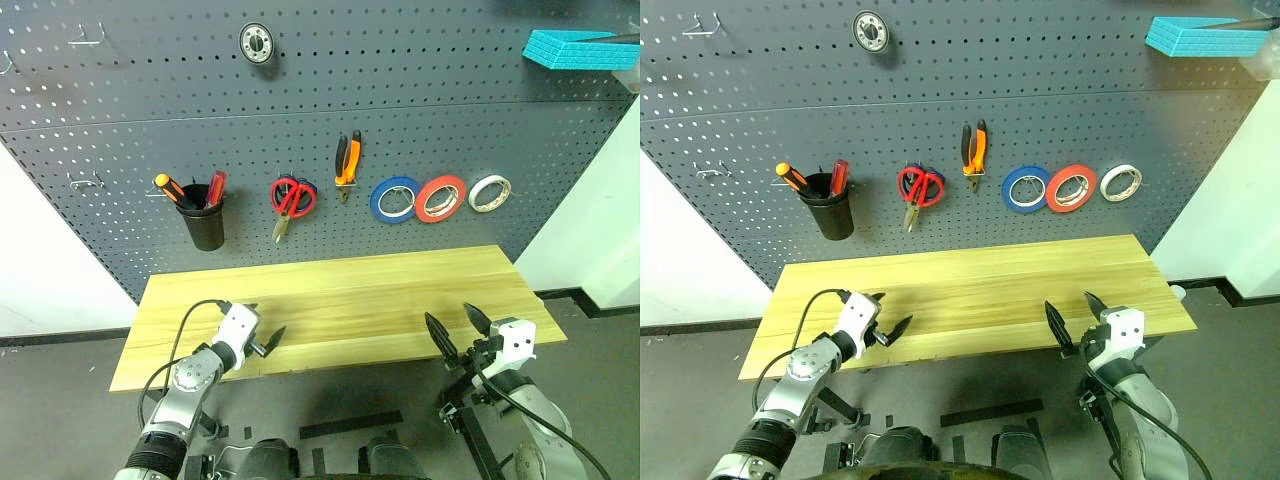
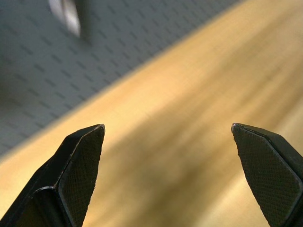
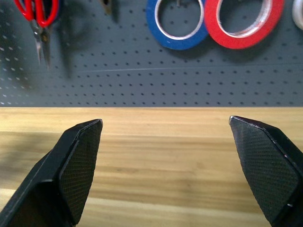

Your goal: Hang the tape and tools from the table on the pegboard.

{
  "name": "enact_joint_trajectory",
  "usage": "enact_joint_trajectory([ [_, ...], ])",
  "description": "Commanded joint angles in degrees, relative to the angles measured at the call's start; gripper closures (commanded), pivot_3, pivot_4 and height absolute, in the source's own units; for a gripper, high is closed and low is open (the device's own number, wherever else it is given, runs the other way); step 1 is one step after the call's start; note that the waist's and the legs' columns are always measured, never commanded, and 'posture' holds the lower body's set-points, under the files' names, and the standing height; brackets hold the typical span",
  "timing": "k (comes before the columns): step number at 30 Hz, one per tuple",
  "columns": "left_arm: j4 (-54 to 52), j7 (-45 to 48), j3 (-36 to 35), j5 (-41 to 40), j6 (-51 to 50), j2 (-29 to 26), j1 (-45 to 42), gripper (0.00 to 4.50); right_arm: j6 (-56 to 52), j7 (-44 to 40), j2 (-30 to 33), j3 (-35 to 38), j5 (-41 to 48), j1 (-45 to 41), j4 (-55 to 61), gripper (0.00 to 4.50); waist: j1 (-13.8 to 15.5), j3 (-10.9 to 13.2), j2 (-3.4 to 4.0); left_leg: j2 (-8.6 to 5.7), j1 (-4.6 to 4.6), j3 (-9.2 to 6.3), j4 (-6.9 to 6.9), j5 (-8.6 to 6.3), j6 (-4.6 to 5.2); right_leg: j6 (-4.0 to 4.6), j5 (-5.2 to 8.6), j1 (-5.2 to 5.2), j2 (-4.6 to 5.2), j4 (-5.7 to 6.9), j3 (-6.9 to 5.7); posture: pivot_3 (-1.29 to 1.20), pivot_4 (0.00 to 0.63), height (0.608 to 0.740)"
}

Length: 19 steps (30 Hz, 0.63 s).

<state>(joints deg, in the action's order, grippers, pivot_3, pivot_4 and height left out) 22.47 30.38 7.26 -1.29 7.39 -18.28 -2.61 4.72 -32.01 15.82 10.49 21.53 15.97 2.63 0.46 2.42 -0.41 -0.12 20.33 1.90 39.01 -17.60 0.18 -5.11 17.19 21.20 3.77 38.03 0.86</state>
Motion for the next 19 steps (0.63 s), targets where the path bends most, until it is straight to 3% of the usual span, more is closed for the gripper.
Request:
enact_joint_trajectory([
  [1, -0.7, 2.4, 0.4, -0.7, -5.2, -0.5, -0.6, 0.02, 1.1, -2.5, 1.4, -0.1, 0.0, -2.3, -1.7, 0.0, 0.2, 0.0, -0.04, 0.0, 0.01, 0.0, 0.0, -0.02, 0.03, 0.01, 0.0, 0.0, 0.08, -0.03, 0.02, 0.05, 0.0, 0.74],
  [8, 0.9, 2.4, -0.3, -0.4, -6.6, -0.7, -2.8, 0.02, 1.7, -5.2, 1.0, -1.6, 0.1, -7.3, -4.7, 0.0, 0.4, 0.0, -0.03, 0.0, 0.11, -0.02, -0.12, -0.06, 0.03, 0.04, 0.01, 0.16, 0.31, -0.03, -0.02, 0.08, 0.0, 0.74],
  [19, 2.5, 5.0, 0.0, -1.1, -4.9, -0.8, -1.9, 0.02, 2.0, -5.9, 0.4, -3.0, -0.6, -6.6, -4.9, 0.0, 0.5, 0.0, -0.02, -0.23, 0.15, 0.03, -0.81, -0.12, 0.1, 0.05, 0.0, 0.24, 0.65, -0.54, -0.08, 0.09, 0.0, 0.74],
])
